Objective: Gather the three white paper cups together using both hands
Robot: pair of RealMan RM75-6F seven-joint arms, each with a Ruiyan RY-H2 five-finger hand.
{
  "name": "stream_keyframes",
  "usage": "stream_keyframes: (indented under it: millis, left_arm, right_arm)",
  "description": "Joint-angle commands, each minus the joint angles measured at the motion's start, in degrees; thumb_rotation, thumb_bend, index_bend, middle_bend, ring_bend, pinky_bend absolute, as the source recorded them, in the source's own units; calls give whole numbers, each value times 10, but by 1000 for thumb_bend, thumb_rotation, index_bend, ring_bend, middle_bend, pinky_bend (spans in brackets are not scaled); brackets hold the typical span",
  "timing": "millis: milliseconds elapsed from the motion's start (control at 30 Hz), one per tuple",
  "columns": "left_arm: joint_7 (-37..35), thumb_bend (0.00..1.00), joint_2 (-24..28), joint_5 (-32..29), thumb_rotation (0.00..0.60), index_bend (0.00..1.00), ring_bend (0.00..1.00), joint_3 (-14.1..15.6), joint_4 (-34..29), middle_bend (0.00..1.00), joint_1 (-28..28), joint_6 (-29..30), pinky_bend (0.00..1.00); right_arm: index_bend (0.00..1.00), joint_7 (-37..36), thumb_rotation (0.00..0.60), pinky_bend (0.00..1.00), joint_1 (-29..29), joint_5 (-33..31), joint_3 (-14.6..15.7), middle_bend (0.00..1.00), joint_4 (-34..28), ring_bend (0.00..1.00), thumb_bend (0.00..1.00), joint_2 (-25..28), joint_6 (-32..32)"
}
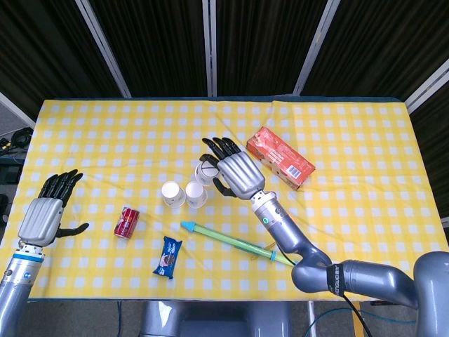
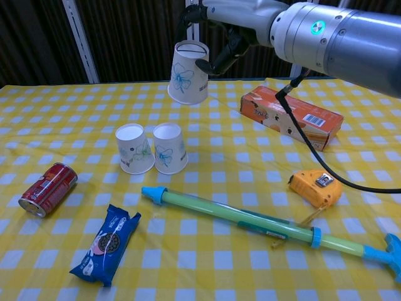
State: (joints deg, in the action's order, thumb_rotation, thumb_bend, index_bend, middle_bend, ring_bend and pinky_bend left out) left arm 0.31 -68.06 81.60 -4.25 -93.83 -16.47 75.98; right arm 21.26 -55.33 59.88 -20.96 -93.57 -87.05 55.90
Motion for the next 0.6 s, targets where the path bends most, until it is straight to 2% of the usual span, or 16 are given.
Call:
stream_keyframes:
  millis: [33,300,600]
  left_arm:
    - [1,99,0,2,600,0,0,0,-1,0,1,2,0]
    - [-2,99,0,-5,600,0,0,-2,5,0,0,-4,0]
    - [-13,99,3,-2,600,0,0,-1,6,0,-2,-14,0]
  right_arm:
    - [388,26,600,99,-2,-17,1,42,-31,0,427,2,14]
    - [397,53,600,105,-29,-37,5,42,-39,0,428,-52,27]
    - [397,70,600,109,-63,-55,4,42,20,0,428,-115,26]
